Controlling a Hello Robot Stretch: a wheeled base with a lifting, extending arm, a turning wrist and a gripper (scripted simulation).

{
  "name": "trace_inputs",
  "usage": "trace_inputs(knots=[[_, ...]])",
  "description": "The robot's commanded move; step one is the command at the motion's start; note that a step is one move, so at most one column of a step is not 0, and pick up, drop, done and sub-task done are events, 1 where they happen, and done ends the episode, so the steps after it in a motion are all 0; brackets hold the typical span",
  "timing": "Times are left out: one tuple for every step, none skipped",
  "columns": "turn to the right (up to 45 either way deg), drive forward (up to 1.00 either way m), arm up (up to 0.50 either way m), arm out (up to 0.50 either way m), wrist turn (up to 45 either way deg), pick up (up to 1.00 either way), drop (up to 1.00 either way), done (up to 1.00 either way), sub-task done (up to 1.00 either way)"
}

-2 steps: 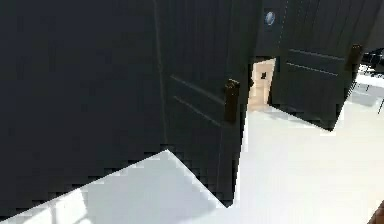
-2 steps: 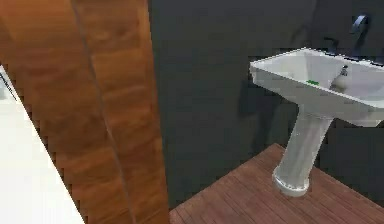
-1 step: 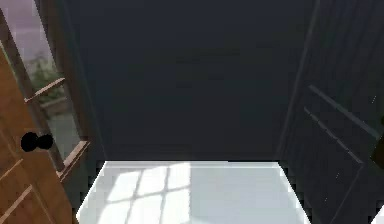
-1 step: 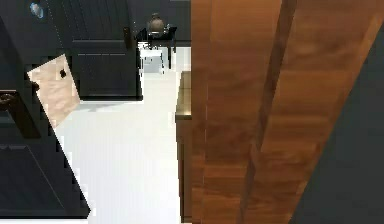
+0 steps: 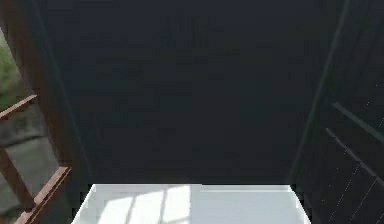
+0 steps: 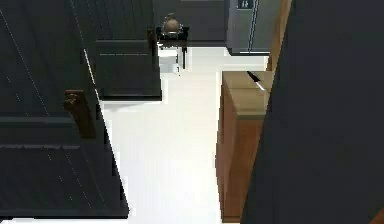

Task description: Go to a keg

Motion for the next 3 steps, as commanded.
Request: trace_inputs(knots=[[45.0,0.00,0.00,0.00,0.0,0.00,0.00,0.00,0.00],[39.0,0.00,0.00,0.00,0.0,0.00,0.00,0.00,0.00],[0.0,1.00,0.00,0.00,0.0,0.00,0.00,0.00,0.00]])
